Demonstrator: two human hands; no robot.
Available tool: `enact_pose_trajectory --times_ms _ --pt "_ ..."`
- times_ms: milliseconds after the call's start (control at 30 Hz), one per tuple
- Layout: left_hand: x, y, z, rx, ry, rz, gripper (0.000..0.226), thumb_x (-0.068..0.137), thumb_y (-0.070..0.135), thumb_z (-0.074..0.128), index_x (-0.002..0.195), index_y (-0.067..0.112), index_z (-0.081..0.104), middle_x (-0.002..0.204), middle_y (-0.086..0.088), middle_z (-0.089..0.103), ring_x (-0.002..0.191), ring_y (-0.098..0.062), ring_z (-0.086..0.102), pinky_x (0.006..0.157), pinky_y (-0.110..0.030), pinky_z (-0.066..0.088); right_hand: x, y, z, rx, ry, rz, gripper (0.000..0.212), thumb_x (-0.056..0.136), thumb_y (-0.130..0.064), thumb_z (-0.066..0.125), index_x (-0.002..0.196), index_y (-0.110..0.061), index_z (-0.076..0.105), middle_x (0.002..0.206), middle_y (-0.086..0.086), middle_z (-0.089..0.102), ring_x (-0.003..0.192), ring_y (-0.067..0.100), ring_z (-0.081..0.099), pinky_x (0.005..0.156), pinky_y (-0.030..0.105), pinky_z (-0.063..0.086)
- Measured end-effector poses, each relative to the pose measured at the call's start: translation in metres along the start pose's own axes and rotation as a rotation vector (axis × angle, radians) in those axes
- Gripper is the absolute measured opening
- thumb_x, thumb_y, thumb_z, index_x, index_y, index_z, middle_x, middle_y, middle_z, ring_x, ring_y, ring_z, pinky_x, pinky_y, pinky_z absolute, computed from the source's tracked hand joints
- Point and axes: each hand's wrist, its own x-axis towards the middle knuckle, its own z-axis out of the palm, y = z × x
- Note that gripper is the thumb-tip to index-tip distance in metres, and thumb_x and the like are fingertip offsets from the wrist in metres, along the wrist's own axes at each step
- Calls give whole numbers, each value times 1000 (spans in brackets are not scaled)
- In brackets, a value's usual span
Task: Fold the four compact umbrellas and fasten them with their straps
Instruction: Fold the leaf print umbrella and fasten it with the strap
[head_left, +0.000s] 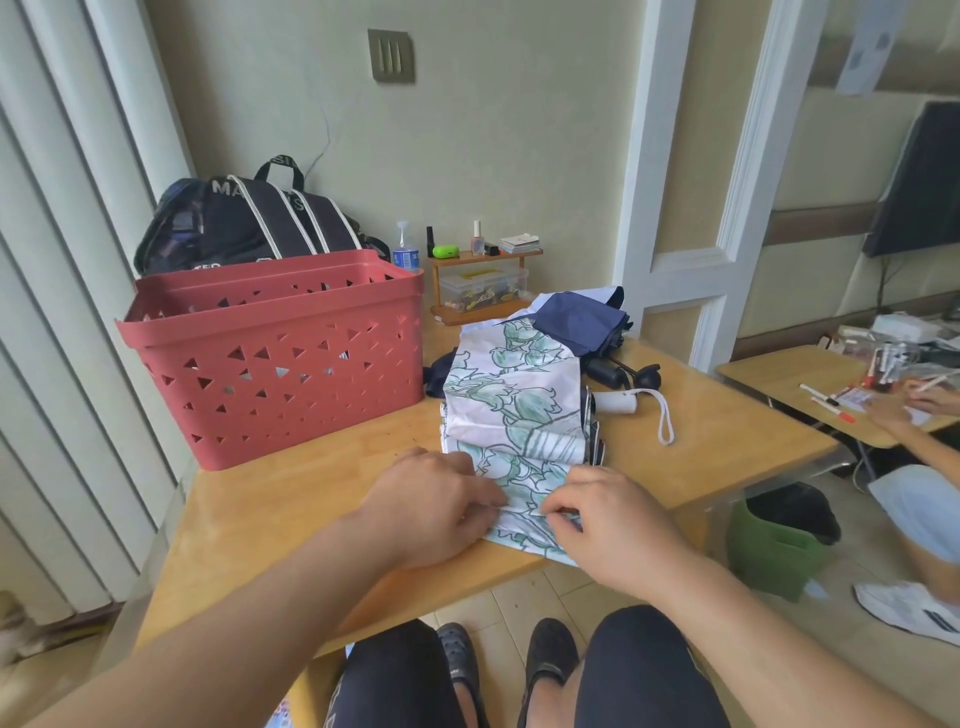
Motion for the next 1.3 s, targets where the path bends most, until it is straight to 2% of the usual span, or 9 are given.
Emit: enact_pose_trajectory --times_ms 100,233,367,433,533,633,867,1133,1300 --pt "-10 2 6 -4 -32 30 53 97 74 27 138 56 56 110 4 59 99 -22 64 98 -39 47 14 3 -12 133 126 103 11 93 -34 68 102 -33 75 92 -17 58 81 5 58 77 31 53" --pt "-15 5 0 -51 -106 -4 64 93 83 19 144 58 49 124 8 55 113 -19 58 104 -37 44 38 14 -12 260 270 303 40 85 -28 77 120 -36 61 96 -12 51 85 15 56 76 33 47" --pt "-2 2 -2 -370 72 -252 35 104 55 47 137 46 37 115 14 68 93 -15 66 79 -34 51 52 16 7 703 286 462 41 83 -20 80 109 -45 62 100 -2 72 88 20 69 82 42 59" --pt "8 -1 0 -561 191 -483 52 102 41 56 144 40 25 99 14 71 81 -18 68 70 -35 49 53 16 11 740 334 465 35 84 -13 81 104 -40 69 100 -8 74 90 18 70 89 43 59" --pt "19 -8 4 -667 199 -637 72 98 33 58 154 48 14 96 8 69 88 -21 65 75 -38 48 49 16 9 725 367 450 26 85 -12 82 102 -31 76 89 -6 74 82 15 69 81 39 60" --pt "26 -12 2 -507 259 -620 60 96 34 60 146 54 33 115 2 61 101 -25 60 77 -36 46 44 16 5 579 409 377 16 86 -15 82 92 -29 78 72 -7 63 66 9 54 65 31 49" --pt "26 -11 -3 -304 310 -581 21 95 39 62 113 51 61 110 17 49 92 -20 61 64 -31 45 34 10 -2 385 471 195 18 86 -15 82 86 -32 75 86 -21 64 88 4 54 76 12 40" --pt "5 -18 14 -5 410 -248 4 92 38 72 95 38 74 116 20 65 95 -19 65 65 -35 54 17 24 13 42 515 0 17 76 -12 89 77 -24 77 107 -10 59 106 21 47 87 44 46" --pt "4 -28 29 159 446 -84 9 89 29 64 84 31 71 90 16 72 88 -20 62 68 -38 47 11 28 12 -141 418 -199 22 72 -14 91 82 -24 74 94 -18 70 103 20 51 79 42 43"
